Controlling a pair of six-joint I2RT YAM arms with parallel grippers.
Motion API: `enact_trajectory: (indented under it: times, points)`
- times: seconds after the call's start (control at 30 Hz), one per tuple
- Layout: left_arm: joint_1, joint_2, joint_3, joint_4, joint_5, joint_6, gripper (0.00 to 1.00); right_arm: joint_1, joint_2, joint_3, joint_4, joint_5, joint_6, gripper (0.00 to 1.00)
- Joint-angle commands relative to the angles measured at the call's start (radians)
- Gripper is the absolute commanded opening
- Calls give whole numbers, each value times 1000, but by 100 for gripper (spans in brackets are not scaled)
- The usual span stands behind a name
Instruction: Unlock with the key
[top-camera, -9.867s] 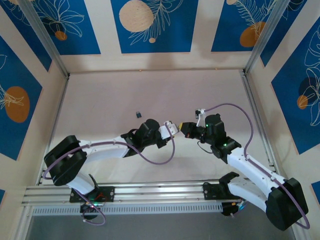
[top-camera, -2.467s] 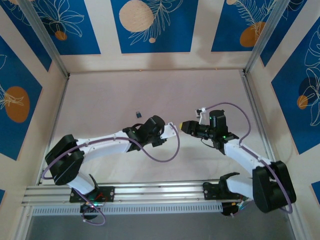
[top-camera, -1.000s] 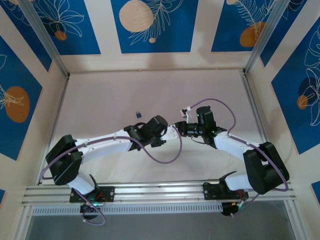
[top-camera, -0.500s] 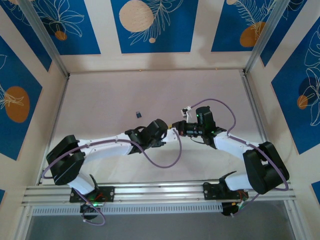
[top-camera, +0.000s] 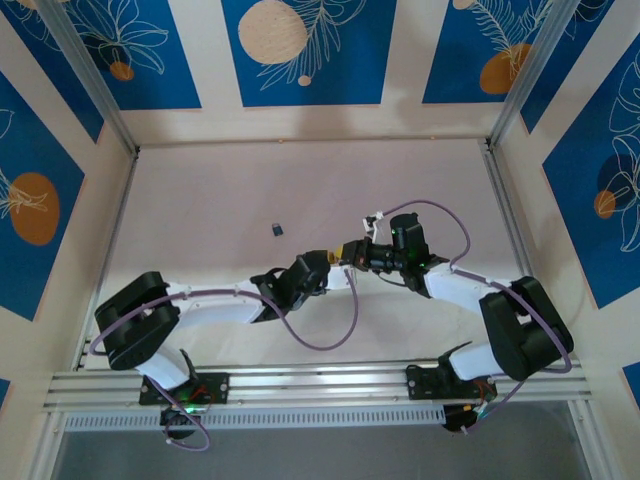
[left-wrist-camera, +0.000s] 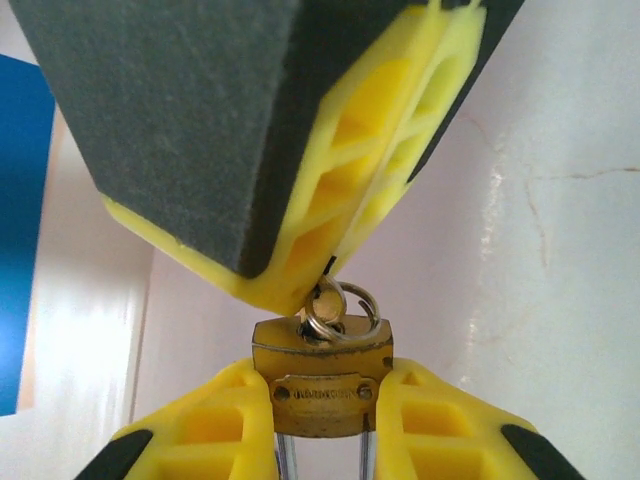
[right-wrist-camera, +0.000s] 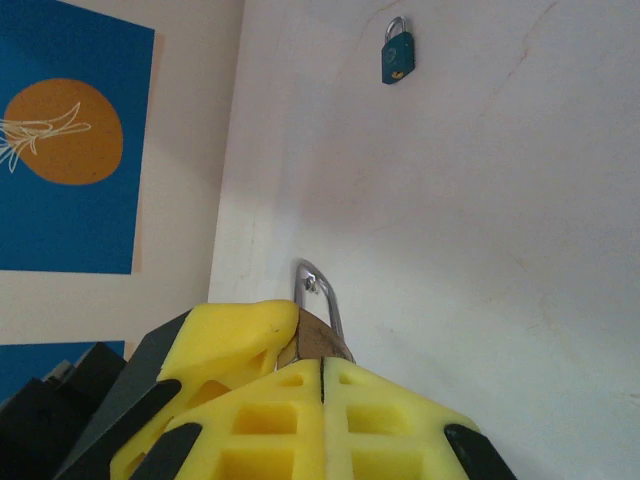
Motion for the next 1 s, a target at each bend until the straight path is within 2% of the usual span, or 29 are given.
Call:
enact_trajectory:
  times: [0.0,0.13,0.4,0.63,0.83,0.97]
  points:
    - [-43,9,1,282,13,60,12,33,17,-14,36,-69,74,0]
    - [-56,18,-20,376,-10,100,11,35,26,-20,55,-70,100,0]
    - [-54,11,-5,309,-4,63,10,30,21,-22,30,-60,91,1]
    - [-54,0,7,229,-4,22,10,13,-14,-8,-40,-50,51,11]
    - [-54,7,26,134,-10,-47,10,-17,-82,6,-174,4,-40,27]
    - [-48,0,36,61,15,-106,10,-69,-122,-4,-211,-2,-70,38]
